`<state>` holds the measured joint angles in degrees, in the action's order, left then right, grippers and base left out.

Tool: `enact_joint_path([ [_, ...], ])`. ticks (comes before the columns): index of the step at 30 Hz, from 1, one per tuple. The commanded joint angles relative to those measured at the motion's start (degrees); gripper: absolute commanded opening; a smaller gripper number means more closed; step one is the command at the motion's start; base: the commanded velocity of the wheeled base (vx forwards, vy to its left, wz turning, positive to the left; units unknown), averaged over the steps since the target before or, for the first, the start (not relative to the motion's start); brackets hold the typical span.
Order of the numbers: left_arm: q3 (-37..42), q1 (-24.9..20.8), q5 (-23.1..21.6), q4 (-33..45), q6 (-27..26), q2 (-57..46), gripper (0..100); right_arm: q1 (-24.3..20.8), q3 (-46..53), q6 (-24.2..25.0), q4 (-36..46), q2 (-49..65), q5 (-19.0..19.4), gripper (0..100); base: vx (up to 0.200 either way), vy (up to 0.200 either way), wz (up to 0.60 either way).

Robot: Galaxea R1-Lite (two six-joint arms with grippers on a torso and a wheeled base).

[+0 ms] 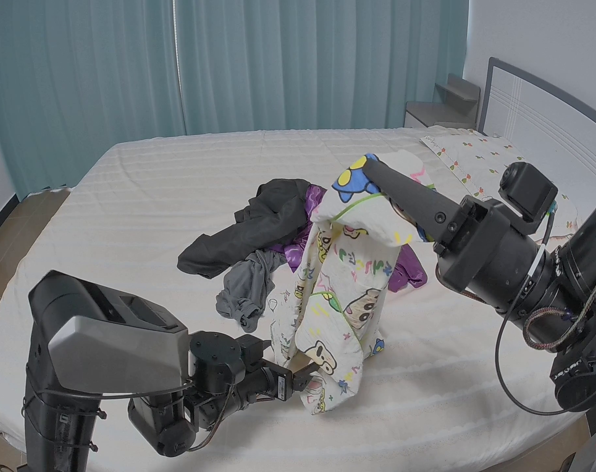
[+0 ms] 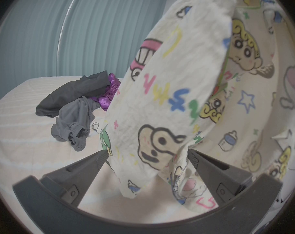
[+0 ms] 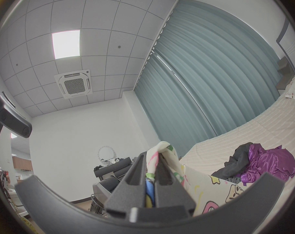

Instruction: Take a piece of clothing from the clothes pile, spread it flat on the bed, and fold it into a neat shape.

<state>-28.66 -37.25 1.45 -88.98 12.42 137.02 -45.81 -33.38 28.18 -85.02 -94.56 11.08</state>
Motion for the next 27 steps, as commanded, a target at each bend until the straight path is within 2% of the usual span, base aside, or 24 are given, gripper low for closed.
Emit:
enact_joint_path([
  [1,-2.45,-0.19,2.59,-0.85,2.08,1.76,100,-0.15,0.24,-0.06,-0.06,-0.10,-0.01,0,0.000,0.000,0.00],
  [5,-0.78,0.08,3.91,-0.85,2.96,0.18,100,0.11,0.33,-0.06,-0.06,0.08,-0.01,0,0.000,0.000,0.00],
  [10,5.98,-0.01,2.77,-0.85,3.84,-3.78,100,1.43,0.51,-0.06,-0.06,-0.10,-0.01,0,0.000,0.000,0.00],
  [15,9.41,-0.19,-1.54,-0.85,7.44,-9.49,100,1.95,1.21,-0.06,-0.15,-0.36,0.08,0,0.000,0.000,0.00],
  [24,6.95,-0.10,-1.80,-0.85,8.67,-10.64,100,1.78,1.39,-0.06,-0.15,-0.45,0.17,0,0.000,0.000,0.00],
  [27,3.96,-0.10,-0.84,-0.85,8.85,-8.44,100,1.60,1.21,-0.06,-0.15,-0.45,0.26,0,0.000,0.000,0.00],
])
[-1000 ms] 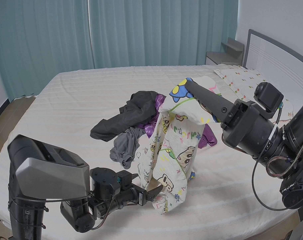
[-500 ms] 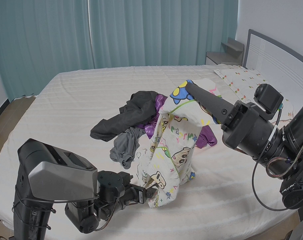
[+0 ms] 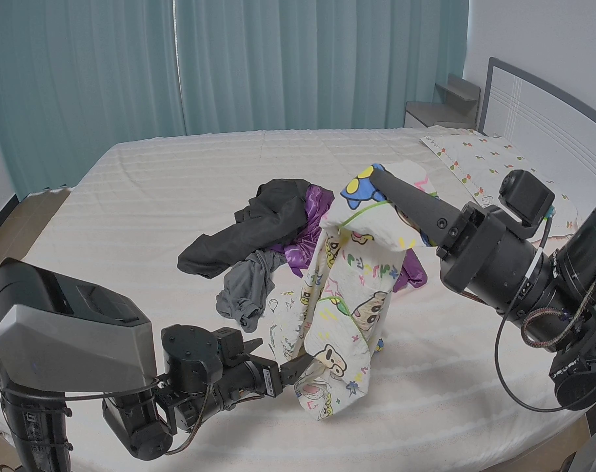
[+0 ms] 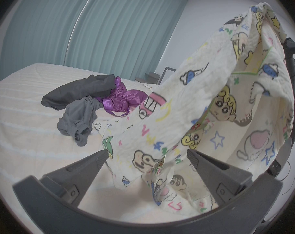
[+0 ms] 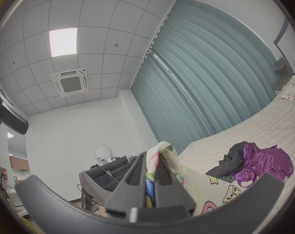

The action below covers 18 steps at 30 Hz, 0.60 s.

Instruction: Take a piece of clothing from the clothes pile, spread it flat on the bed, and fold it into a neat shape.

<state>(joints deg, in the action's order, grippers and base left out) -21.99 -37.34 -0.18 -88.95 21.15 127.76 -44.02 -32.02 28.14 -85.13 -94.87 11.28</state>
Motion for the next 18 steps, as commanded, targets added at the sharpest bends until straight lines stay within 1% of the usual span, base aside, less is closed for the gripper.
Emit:
enact_joint_path([
  [1,-3.85,-0.01,1.68,-0.87,0.12,2.06,100,-0.19,-0.14,-0.01,-0.04,-0.14,0.06,0,0.000,0.000,0.00],
  [3,-6.22,-0.01,3.61,-0.87,-0.06,4.52,100,-0.28,-0.32,-0.01,-0.04,0.12,0.06,0,0.000,0.000,0.00],
  [4,-6.22,-0.01,3.61,-0.87,-0.06,4.52,100,-0.28,-0.32,-0.01,-0.04,0.12,0.06,0,0.000,0.000,0.00],
  [5,-8.42,0.25,5.10,-0.87,-0.06,6.72,100,-0.28,-0.49,-0.01,-0.04,0.30,0.06,0,0.000,0.000,0.00],
  [6,-8.59,0.25,5.19,-0.96,-0.06,6.80,100,-0.28,-0.49,-0.01,-0.04,0.30,0.06,0,0.000,0.000,0.00],
  [8,-10.70,0.78,6.86,-0.96,-0.06,9.44,100,-0.19,-0.67,-0.01,0.05,0.47,0.06,0,0.000,0.000,0.00],
  [15,-11.93,2.01,8.01,-0.96,-0.32,12.78,100,-0.19,-0.85,-0.01,-0.04,0.56,-0.03,0,0.000,0.000,0.00],
  [18,-11.93,2.10,9.24,-0.96,-0.50,13.66,100,-0.19,-0.93,-0.01,0.05,0.65,-0.03,0,0.000,0.000,0.00],
])
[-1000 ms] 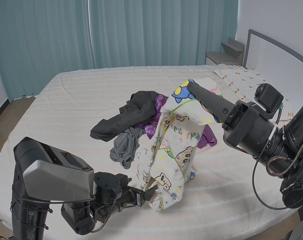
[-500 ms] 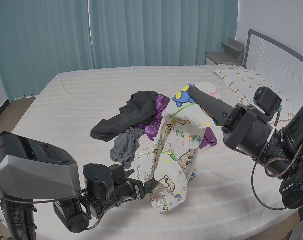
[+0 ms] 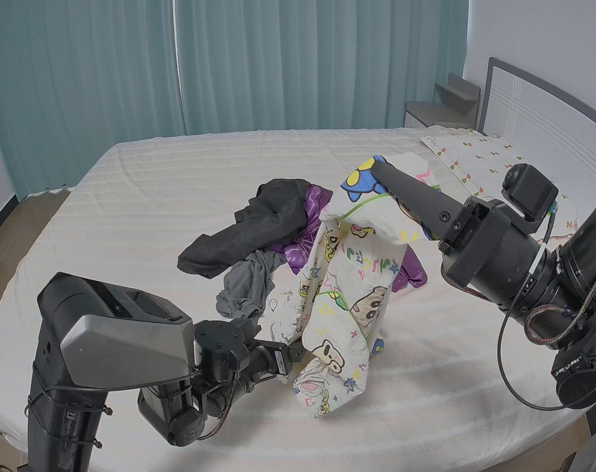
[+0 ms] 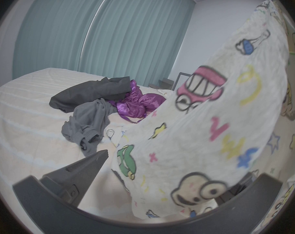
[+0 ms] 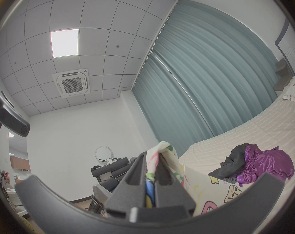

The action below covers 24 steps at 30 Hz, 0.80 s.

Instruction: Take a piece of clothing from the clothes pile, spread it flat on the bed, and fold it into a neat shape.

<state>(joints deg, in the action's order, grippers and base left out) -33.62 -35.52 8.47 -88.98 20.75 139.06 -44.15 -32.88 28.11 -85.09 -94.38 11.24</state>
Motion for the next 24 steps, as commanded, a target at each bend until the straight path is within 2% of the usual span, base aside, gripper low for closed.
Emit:
enact_joint_path([
  [1,-0.13,0.28,0.58,-0.93,-0.09,2.53,100,-0.05,-0.08,0.01,0.01,0.16,0.01,0,0.000,0.000,0.00],
  [12,-0.04,0.02,0.58,-0.93,-0.01,5.35,100,0.21,-0.08,-0.07,0.01,0.42,0.01,0,0.000,0.000,0.00],
  [13,0.14,0.02,0.58,-0.93,0.17,5.43,0,0.30,-0.08,-0.07,0.01,0.34,0.01,0,0.000,0.000,0.00],
  [19,0.66,0.28,0.84,-0.93,0.35,5.26,0,1.26,0.09,-0.07,0.01,0.07,0.01,0,0.000,0.000,0.00],
  [24,3.12,2.30,1.55,-0.93,0.61,0.51,0,4.34,1.06,0.01,0.01,-0.10,0.01,0,0.000,0.000,0.00],
])
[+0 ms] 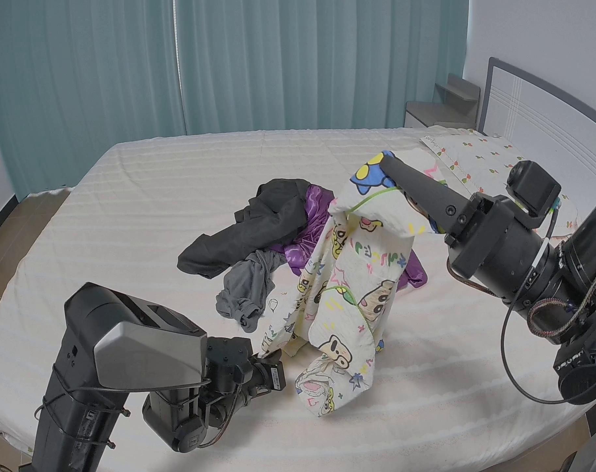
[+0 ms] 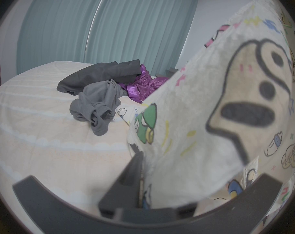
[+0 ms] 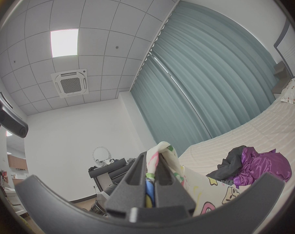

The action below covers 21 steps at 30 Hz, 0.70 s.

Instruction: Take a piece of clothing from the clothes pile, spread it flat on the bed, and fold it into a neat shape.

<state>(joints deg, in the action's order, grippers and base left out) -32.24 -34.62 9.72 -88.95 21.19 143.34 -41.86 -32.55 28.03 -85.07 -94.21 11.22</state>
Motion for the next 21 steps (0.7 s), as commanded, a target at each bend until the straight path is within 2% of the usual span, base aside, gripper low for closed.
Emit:
enact_joint_path([
  [1,2.54,1.93,0.30,-0.96,0.17,-5.09,0,2.93,1.17,0.10,-0.01,-0.19,-0.05,0,0.000,0.000,0.00],
  [5,6.76,3.95,0.22,-0.96,0.17,-11.06,0,7.06,3.37,0.01,-0.01,-0.27,0.03,0,0.000,0.000,0.00],
  [7,7.28,4.21,0.30,-0.96,0.17,-12.12,0,7.67,3.63,0.01,-0.01,-0.27,-0.05,0,0.000,0.000,0.00],
  [8,9.13,5.18,0.57,-0.96,0.17,-16.42,0,10.84,4.34,0.01,0.08,-0.45,-0.05,0,0.000,0.000,0.00],
  [13,11.06,5.62,4.35,-0.87,1.05,-29.08,0,17.87,4.16,-2.10,0.25,-2.82,-0.14,0,0.000,0.000,0.00],
  [14,11.06,5.62,4.35,-0.87,1.05,-29.08,0,17.87,4.16,-2.10,0.25,-2.82,-0.14,0,0.000,0.000,0.00],
  [16,11.94,5.44,7.16,-0.78,0.61,-35.23,0,19.71,3.28,-3.59,0.34,-3.79,-0.14,0,0.000,0.000,0.00],
  [21,10.97,5.35,11.11,-0.69,-1.41,-42.53,0,20.07,-1.20,-4.03,0.52,-3.09,-0.32,0,0.000,0.000,0.00],
])
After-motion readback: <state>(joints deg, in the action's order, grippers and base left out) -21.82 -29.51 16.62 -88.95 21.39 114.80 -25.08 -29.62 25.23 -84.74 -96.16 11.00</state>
